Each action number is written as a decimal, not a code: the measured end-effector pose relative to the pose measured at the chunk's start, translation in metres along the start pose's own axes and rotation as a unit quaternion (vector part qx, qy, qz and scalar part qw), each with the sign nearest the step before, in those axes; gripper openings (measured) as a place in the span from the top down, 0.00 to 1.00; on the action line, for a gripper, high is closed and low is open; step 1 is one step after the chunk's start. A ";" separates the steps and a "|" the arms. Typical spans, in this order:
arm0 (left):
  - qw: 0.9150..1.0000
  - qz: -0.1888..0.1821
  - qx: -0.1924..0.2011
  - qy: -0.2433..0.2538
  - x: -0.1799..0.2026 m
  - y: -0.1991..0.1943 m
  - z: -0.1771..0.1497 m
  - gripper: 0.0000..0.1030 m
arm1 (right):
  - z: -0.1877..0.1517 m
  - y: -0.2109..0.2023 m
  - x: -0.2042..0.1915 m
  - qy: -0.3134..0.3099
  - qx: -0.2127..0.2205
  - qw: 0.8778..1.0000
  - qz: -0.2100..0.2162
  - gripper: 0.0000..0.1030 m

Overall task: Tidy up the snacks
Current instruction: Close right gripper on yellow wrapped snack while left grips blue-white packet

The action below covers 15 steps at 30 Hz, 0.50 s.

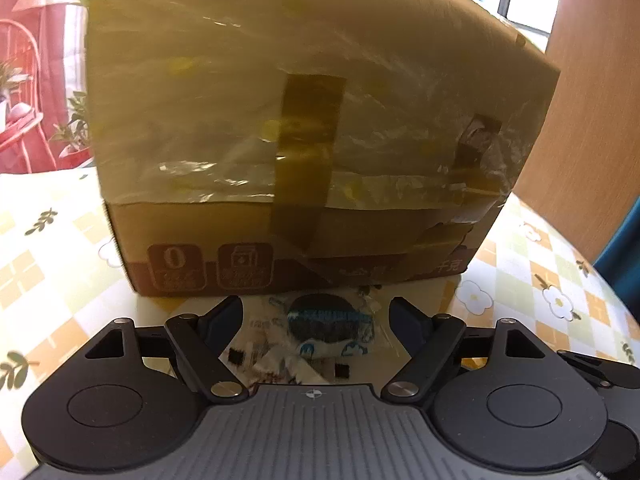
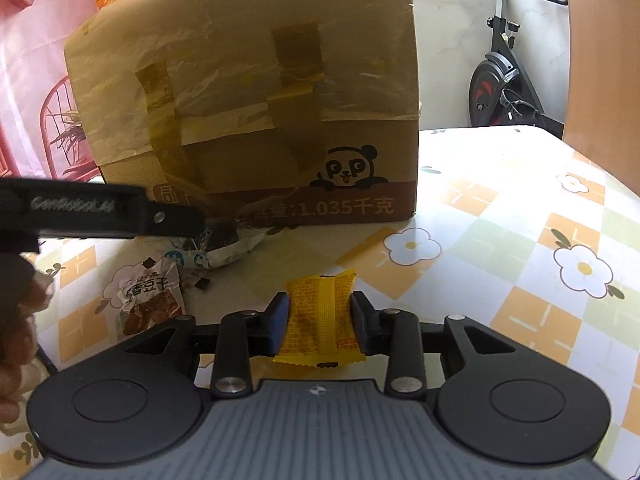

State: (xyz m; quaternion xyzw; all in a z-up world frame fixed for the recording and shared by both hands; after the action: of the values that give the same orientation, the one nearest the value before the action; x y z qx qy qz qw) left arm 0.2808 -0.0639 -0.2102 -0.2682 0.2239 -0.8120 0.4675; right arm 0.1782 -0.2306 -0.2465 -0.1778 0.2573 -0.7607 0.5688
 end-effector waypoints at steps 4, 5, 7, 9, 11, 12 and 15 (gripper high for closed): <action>1.000 0.000 -0.015 0.007 0.004 0.015 0.000 0.20 | 0.000 0.001 0.000 0.000 0.000 1.000 0.000 0.65; 1.000 0.003 -0.017 0.008 0.005 0.018 -0.001 0.21 | 0.000 0.001 0.000 -0.002 0.000 1.000 -0.001 0.65; 1.000 0.006 -0.024 0.007 0.004 0.023 -0.003 0.23 | 0.000 0.001 -0.001 -0.003 0.000 1.000 -0.002 0.65; 1.000 -0.003 -0.022 -0.003 0.001 0.024 -0.006 0.28 | 0.000 0.001 -0.001 -0.003 0.000 1.000 -0.002 0.65; 1.000 -0.007 -0.016 -0.006 -0.001 0.023 -0.007 0.32 | 0.000 0.001 0.000 -0.003 0.000 1.000 -0.002 0.65; 1.000 -0.009 -0.015 -0.006 -0.002 0.021 -0.009 0.36 | 0.000 0.001 0.000 -0.003 0.000 1.000 -0.001 0.65; 1.000 -0.010 -0.010 0.000 -0.001 0.012 -0.011 0.44 | 0.000 0.001 0.000 -0.003 0.000 1.000 -0.001 0.65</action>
State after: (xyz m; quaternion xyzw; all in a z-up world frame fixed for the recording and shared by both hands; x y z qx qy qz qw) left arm 0.2822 -0.0674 -0.2265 -0.2752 0.2290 -0.8142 0.4570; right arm 0.1792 -0.2307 -0.2467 -0.1802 0.2555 -0.7608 0.5687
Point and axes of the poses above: each gripper's, at about its wrist camera, not at the fingertips, and y roughly the way its jaws point, x to its right, z to its top, the point moved 2 cm from there along y, roughly the way its jaws point, and after that the axes turned 8 degrees about -z, right-handed, at the moved point
